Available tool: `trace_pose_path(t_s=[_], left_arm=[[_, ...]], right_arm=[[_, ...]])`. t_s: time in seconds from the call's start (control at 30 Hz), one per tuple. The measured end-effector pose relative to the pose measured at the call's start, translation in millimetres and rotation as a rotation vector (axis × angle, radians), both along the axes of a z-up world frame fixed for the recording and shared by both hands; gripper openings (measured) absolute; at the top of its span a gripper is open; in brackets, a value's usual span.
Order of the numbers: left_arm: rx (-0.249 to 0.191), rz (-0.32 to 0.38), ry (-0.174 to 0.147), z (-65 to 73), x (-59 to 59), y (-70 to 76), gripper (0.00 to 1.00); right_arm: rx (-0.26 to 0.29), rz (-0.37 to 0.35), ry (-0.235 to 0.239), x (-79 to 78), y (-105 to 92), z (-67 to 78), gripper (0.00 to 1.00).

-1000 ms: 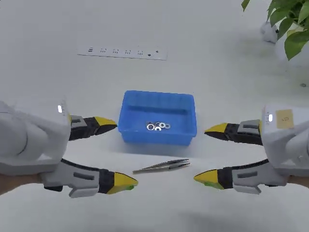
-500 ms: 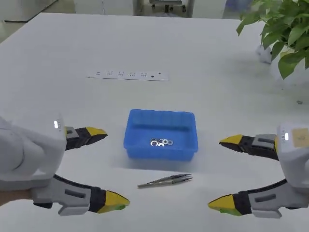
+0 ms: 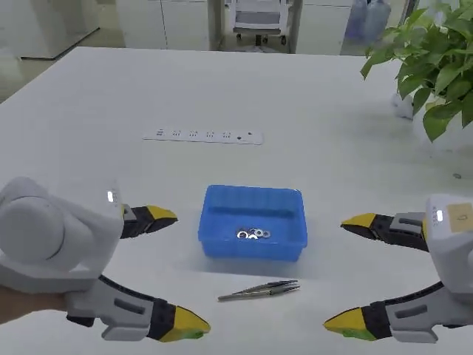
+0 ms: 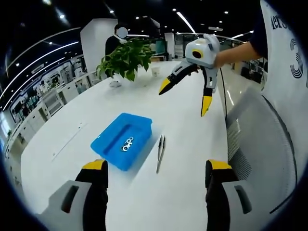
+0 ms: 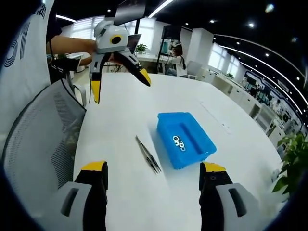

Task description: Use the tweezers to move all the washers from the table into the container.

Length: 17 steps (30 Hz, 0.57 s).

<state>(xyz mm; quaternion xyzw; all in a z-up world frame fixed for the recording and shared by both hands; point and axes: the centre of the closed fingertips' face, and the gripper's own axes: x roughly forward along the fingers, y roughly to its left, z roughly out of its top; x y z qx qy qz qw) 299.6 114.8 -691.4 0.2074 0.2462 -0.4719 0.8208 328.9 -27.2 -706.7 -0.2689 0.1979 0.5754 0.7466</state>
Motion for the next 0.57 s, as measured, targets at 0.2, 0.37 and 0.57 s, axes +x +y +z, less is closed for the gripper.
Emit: trace_pose_path(t_s=[0.2, 0.37, 0.57], left_arm=[[-0.008, 0.006, -0.004, 4.2, -4.6, 3.3, 0.88], [-0.007, 0.009, 0.0, 7.2, -8.0, 4.5, 0.87], [-0.005, 0.013, -0.007, 12.5, -8.0, 5.8, 0.87]], right_arm=[[-0.01, -0.008, -0.001, -2.6, -3.0, 2.1, 0.79], [-0.017, -0.005, -0.002, -7.3, -3.2, 2.4, 0.79], [-0.015, -0.008, -0.005, -9.1, -4.0, 4.3, 0.79]])
